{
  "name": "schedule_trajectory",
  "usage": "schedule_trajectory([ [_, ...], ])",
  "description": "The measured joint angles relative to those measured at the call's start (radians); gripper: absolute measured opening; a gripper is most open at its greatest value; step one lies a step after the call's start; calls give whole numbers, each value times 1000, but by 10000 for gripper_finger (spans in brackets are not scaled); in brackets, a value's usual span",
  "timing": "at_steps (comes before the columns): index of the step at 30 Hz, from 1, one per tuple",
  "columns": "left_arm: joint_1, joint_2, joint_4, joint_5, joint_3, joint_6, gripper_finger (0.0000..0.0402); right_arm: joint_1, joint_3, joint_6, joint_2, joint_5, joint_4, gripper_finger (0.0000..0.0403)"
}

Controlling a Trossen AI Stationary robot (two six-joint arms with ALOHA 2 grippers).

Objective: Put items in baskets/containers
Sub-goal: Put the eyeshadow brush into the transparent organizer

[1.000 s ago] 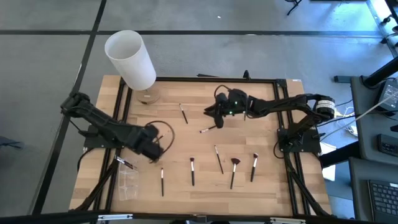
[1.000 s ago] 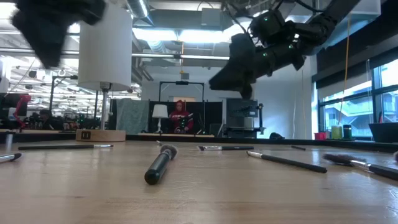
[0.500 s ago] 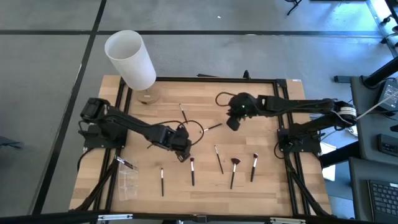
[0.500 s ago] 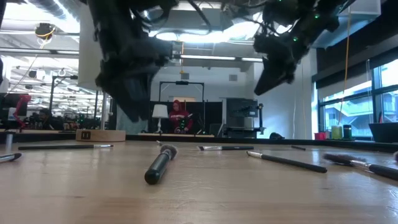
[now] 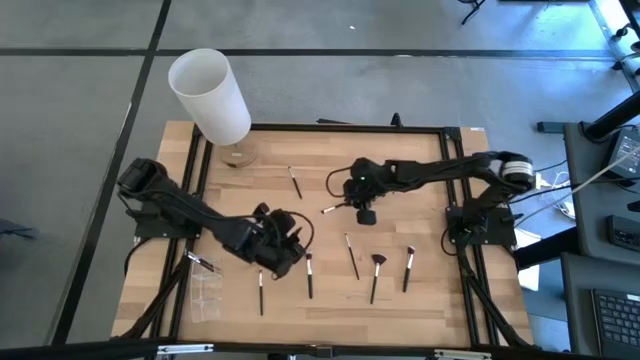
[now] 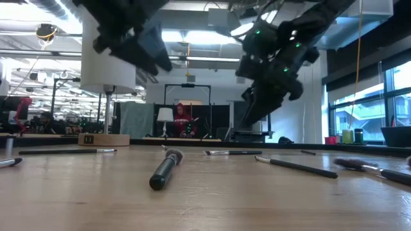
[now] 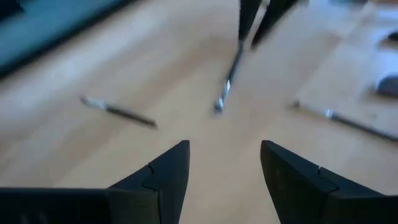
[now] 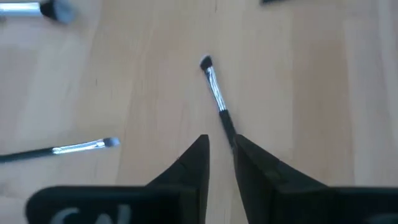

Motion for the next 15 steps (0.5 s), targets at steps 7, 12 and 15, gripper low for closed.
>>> schedule_trajectory([
  [7,14,26,27,-61,0,19,191,0,102,-6,148,3,-4,115],
  [12,31,80,45,-50,0,22,191,0,159,-33,234,1,-60,113],
  [15,34,103,46,-51,0,27,191,0,178,-46,270,1,-77,106],
])
